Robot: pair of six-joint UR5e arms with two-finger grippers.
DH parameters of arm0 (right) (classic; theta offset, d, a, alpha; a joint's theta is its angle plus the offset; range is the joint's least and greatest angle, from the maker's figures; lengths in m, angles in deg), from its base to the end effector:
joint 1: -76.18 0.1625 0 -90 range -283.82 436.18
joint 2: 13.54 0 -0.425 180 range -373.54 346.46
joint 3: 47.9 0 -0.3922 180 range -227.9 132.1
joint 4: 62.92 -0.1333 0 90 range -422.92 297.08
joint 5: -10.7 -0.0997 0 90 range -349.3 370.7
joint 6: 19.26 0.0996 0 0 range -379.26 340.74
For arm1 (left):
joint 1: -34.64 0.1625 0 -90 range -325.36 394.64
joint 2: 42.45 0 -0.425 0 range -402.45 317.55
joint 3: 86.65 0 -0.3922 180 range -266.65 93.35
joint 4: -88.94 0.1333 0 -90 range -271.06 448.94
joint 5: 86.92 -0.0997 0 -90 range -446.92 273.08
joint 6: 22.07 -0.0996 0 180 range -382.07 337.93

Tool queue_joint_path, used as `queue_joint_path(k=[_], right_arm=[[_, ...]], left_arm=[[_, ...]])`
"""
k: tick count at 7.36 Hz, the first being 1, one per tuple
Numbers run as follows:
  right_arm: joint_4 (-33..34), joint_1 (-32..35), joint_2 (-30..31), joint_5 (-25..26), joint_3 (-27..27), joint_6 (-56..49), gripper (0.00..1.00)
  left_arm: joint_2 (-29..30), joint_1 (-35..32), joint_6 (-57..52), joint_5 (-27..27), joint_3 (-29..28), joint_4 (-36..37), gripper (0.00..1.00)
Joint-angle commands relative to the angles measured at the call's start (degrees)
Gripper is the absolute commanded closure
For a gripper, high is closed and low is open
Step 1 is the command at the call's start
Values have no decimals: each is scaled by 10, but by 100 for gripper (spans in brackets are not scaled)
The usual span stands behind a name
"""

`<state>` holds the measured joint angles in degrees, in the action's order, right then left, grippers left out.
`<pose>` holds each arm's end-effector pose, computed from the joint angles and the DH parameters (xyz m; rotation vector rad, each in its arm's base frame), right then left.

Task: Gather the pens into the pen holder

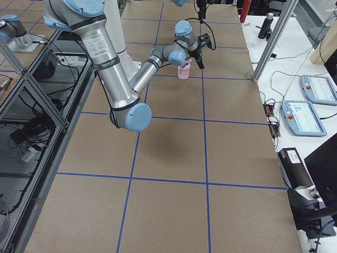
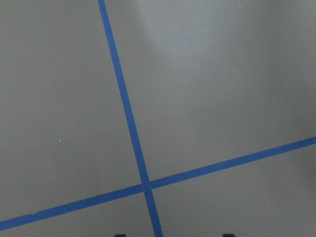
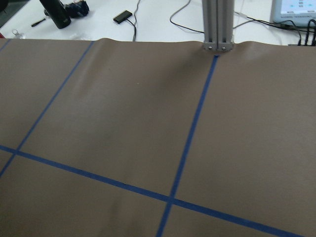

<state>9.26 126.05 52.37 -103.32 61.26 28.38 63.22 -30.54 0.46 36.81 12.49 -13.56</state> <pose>-0.3074 -0.5086 0.2385 0.4932 -0.9986 -0.1061 0.1812 -0.5776 0.4126 0.3512 0.7741 0.2291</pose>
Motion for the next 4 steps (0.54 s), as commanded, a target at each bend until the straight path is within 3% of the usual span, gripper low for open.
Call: queue_joint_path(k=[1,2,3,4], right_arm=[[7,123,124,-123,-6,-171,0],[13,182,174,-156,-25,-258,0],[42,245,182,-226,-71,-345,0],[52,293,227,-254,-96,-420,0]], left_arm=[[4,-66,-131,19,-30,59,0],[4,-117,-207,105,-78,61,0],[0,-168,-226,169,-131,61,0],[-19,-187,-226,170,-157,60,0]])
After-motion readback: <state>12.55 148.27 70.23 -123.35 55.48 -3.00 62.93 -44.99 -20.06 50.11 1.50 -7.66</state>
